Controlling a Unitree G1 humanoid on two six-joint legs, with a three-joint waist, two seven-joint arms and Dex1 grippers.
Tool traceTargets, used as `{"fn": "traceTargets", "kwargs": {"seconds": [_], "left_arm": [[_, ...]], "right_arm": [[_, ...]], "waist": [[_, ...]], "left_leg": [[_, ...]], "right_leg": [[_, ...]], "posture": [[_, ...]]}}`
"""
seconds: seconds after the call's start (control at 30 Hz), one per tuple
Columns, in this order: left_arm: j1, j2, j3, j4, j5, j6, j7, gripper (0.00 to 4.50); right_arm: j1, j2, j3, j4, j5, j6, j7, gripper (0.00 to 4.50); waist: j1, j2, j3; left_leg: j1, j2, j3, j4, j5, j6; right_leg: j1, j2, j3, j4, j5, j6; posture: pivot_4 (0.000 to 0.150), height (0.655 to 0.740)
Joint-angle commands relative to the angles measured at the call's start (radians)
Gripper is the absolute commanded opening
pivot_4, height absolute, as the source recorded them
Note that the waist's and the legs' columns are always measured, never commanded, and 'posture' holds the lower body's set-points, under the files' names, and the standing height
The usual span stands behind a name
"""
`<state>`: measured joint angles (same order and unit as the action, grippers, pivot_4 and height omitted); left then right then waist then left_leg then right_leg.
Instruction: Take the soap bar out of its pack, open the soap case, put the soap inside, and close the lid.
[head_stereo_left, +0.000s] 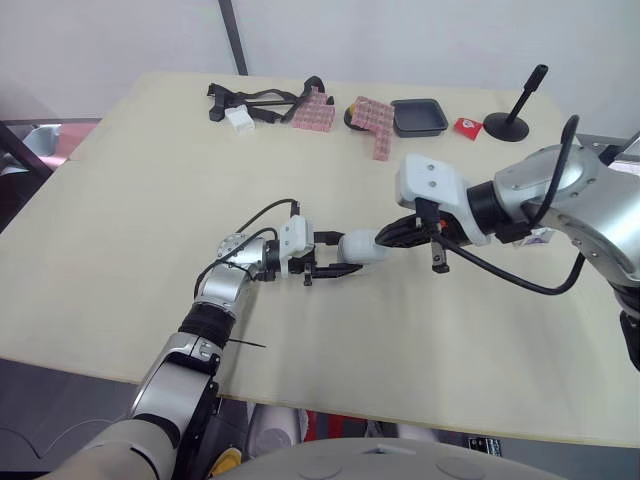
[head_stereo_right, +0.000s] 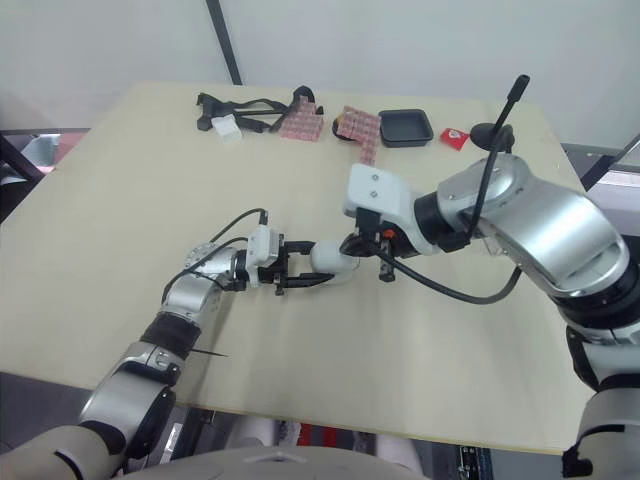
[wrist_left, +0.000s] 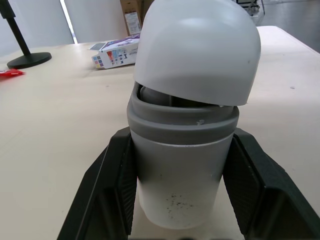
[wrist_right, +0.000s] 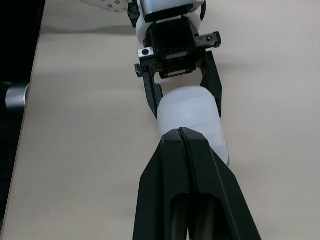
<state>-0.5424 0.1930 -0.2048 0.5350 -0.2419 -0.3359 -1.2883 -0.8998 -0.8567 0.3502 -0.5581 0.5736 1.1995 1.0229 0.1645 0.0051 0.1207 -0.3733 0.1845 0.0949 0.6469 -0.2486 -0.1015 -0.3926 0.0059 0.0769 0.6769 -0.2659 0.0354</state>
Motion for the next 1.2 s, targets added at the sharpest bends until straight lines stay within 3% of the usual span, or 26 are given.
{"fn": "traceTargets", "kwargs": {"seconds": [0.03,1.2], "left_arm": [[-0.006,-0.001,0.014,-0.022,-0.013,-0.018,0.004,1.91],[0.015,0.008,0.008,-0.061,-0.026,-0.028,-0.018,1.91]], "right_arm": [[-0.005,0.009,0.011,0.005,-0.016,-0.018,-0.018,0.01],[0.032,-0.009,0.124,0.112,-0.143,-0.157,-0.015,0.01]], "waist": [[0.0,0.0,0.0],[-0.003,0.0,0.0]], "left_leg": [[0.0,0.0,0.0,0.0,0.0,0.0],[0.001,0.0,0.0,0.0,0.0,0.0]], "right_leg": [[0.0,0.0,0.0,0.0,0.0,0.0],[0.001,0.0,0.0,0.0,0.0,0.0]], "posture": [[0.15,0.74],[0.15,0.74]]}}
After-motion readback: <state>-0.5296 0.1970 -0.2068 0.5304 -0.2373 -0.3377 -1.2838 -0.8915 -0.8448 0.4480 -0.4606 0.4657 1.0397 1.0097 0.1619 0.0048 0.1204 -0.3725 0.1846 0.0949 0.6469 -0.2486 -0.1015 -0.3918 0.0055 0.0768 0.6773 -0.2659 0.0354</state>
